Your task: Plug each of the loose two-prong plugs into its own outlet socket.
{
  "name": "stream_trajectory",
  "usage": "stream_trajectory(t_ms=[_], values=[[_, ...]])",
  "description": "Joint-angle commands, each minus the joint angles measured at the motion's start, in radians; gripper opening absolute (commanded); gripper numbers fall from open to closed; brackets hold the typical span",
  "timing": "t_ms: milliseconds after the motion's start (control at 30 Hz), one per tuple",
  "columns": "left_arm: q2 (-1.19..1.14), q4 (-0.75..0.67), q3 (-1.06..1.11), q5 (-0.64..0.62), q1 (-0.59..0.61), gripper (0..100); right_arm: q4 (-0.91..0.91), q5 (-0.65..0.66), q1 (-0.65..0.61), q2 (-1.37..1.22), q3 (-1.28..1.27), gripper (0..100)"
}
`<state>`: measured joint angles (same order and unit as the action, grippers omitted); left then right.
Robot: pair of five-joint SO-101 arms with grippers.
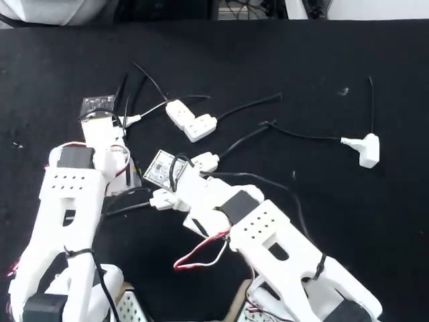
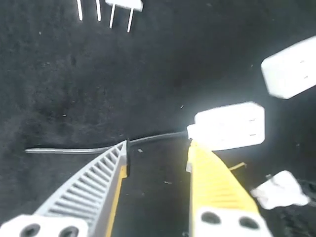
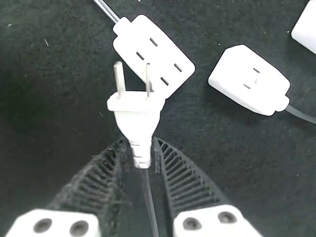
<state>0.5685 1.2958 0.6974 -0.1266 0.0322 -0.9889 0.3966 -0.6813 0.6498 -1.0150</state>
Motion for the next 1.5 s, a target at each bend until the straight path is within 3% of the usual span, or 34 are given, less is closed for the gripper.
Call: stream_trajectory(t_ms=[0, 300, 533, 733, 933, 1133, 1233, 1467], values=[[0.015, -0.014, -0.016, -0.043, -0.07, 20, 0.02, -0.012, 0.017, -0.001, 0.007, 1.1], [0.018, -0.014, 0.002, -0.203, -0.18, 20, 0.046, -0.012, 0.017, -0.002, 0.01, 1.1], [0.02, 0.006, 0.002, -0.207, -0.159, 19, 0.046, -0.014, 0.018, -0.002, 0.007, 1.1], [0.02, -0.077, 0.018, -0.216, -0.039, 2, 0.068, -0.104, 0.018, -0.002, 0.01, 1.1], [0.021, -0.101, 0.028, -0.361, 0.008, 5, 0.107, -0.124, 0.091, -0.002, 0.027, 1.1], [0.144, -0.037, 0.022, -0.377, -0.07, 5, 0.163, -0.158, 0.103, -0.002, 0.021, 1.1], [0.247, -0.14, 0.125, -0.377, -0.107, 5, 0.169, -0.204, 0.1, -0.002, 0.025, 1.1], [0.566, -0.546, 0.501, -0.377, -0.077, 5, 0.222, -0.21, 0.092, 0.002, 0.001, 1.1]])
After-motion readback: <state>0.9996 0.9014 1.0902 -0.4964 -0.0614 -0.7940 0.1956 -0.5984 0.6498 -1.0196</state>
